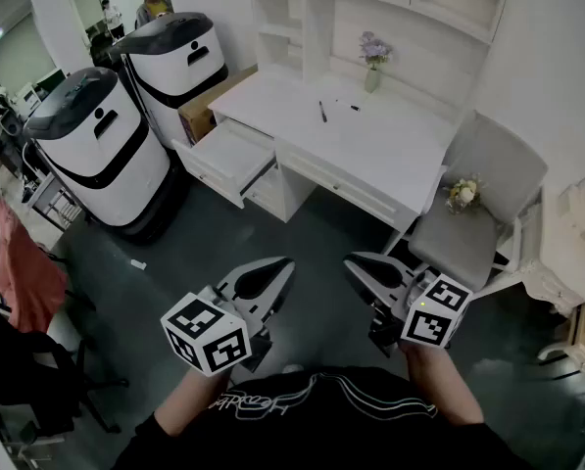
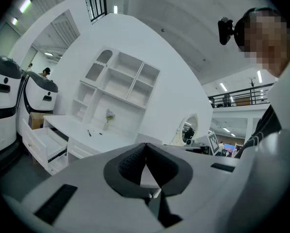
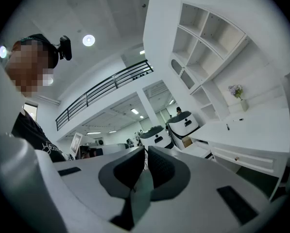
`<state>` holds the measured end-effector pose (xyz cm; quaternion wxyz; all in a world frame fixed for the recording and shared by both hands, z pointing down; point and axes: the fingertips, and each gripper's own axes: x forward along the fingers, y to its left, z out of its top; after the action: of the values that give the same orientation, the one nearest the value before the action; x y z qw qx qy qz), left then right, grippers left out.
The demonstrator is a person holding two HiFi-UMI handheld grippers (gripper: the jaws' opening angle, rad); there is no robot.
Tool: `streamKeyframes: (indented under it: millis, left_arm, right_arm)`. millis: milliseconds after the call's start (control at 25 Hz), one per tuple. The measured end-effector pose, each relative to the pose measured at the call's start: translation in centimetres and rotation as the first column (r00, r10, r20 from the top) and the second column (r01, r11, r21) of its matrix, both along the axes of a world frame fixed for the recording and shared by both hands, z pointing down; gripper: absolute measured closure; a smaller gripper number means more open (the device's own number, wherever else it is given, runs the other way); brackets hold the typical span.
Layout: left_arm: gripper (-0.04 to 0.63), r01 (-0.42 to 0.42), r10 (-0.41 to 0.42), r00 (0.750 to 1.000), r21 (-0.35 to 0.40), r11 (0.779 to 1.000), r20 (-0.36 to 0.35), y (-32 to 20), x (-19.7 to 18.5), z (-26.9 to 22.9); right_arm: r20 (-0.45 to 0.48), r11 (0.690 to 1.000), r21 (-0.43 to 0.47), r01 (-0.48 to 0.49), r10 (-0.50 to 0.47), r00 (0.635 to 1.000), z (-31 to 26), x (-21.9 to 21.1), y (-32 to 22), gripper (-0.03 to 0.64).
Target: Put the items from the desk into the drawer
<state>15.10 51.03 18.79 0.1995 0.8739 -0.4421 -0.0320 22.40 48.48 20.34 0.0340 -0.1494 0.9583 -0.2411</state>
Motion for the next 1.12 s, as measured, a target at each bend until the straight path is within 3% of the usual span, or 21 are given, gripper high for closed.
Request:
streamKeyframes:
  millis: [560,760,1120]
  left_arm:
    - [0.575,0.018,-0.019,0.999,-0.052,0.998,-0.028,0.6,-6.1,3.1]
    - [0.575,0.043,-0.045,0.999,-0.064,0.997,-0.023,0.5,-9.0,3.3]
    - [0.575,0.056,-0.057,0.998,-0.073,0.996,-0.009,-4.8,-10.6,4.0]
  right_arm:
    - [0.001,0.997,-0.043,0.068,-0.069,0.998,3.0,-6.6,1.5,0.561]
    - [-0.047,0.994,-0.062,0.087,-0.09,0.995,3.8,-8.9,1.7,0.561]
    - [-0.025,0.992,-0.074,0.1,-0.102,0.994,4.9,-11.4,-4.9,0.561]
